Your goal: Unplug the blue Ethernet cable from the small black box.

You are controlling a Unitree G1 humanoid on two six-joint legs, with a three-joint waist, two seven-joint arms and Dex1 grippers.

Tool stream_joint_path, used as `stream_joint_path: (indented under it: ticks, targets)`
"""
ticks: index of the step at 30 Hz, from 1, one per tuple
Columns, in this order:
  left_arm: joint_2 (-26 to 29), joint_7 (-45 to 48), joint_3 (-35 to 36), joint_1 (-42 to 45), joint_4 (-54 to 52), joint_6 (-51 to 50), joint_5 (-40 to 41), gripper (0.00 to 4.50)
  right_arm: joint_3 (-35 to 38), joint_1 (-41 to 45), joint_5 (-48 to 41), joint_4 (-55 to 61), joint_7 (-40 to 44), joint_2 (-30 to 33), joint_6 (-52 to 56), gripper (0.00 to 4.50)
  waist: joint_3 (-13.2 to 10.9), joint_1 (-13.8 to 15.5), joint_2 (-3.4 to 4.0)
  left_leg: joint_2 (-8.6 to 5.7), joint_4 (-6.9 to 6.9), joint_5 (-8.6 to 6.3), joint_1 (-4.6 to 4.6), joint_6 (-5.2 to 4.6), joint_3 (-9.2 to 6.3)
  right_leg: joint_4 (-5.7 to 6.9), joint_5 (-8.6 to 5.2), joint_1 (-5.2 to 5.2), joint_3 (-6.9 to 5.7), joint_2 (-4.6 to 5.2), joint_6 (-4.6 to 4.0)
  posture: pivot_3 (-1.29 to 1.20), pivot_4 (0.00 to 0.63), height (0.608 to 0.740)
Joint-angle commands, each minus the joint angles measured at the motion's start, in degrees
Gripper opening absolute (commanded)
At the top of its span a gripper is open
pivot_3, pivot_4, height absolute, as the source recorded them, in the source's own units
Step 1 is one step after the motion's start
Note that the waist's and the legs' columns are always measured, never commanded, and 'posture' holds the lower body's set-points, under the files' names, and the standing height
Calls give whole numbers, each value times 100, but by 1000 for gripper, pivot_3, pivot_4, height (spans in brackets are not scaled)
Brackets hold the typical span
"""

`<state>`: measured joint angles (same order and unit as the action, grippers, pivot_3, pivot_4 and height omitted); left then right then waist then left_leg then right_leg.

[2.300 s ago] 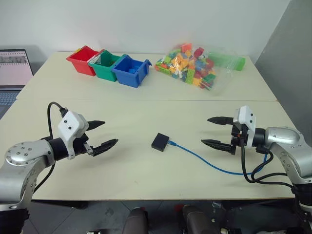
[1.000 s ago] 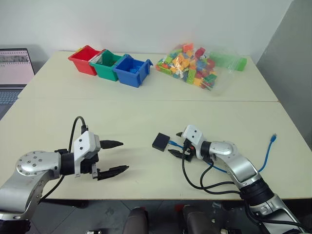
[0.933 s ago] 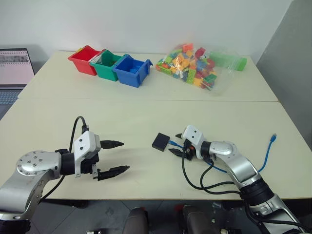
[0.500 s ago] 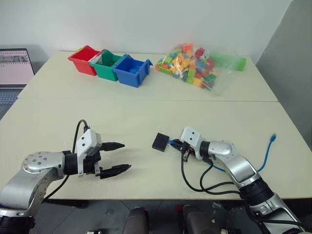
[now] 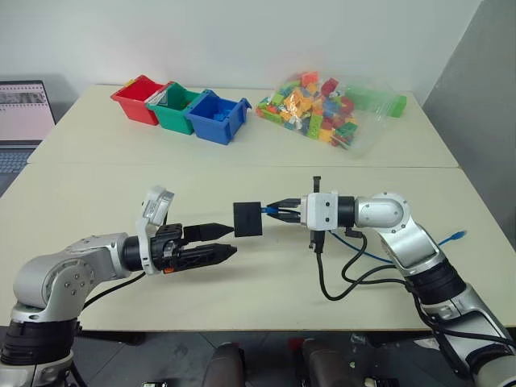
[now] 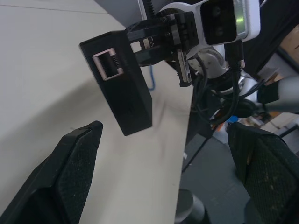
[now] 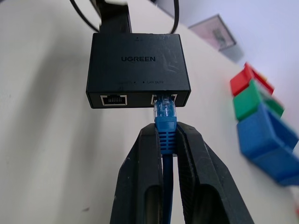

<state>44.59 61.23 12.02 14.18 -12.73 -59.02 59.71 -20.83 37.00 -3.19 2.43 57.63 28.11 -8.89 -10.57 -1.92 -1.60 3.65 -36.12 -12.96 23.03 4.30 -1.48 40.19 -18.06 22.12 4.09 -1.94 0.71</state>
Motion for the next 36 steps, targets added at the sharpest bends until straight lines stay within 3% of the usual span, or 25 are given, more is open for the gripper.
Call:
stream_joint_path:
  ticks: [1,7,25,27,32,36]
  targets:
    - [-78,-195,158,151,-28,-223,347,4500,147,76,-193,342,199,74,-50,145,0,0,0,0,0,0,0,0,1,0,0,1,1,0,0,0,150,740]
    - [-266,-448,169,357,141,-304,463,4500,178,123,-262,531,251,62,210,144,0,-4,0,-1,-1,0,-1,1,-1,5,1,1,0,1,-1,0,150,740]
    - [-445,-462,29,224,44,-258,369,1030,103,193,-9,624,177,42,211,144,0,-1,0,-2,-1,1,-3,1,0,8,0,2,2,2,-1,0,150,740]
    - [-451,-486,23,212,63,-254,340,814,85,174,44,679,163,48,253,144,0,1,0,-1,-1,1,-2,1,-1,8,0,3,1,1,-1,0,150,740]
    - [-429,-502,33,157,79,-313,384,799,-23,83,160,845,296,151,332,143,0,2,0,-2,-1,1,-2,1,0,8,0,3,2,2,-1,0,150,740]
    - [-379,-480,3,125,92,-312,343,798,-45,47,133,1008,384,226,474,1289,0,2,0,-2,-1,1,-2,1,0,8,0,3,2,2,-1,0,150,740]
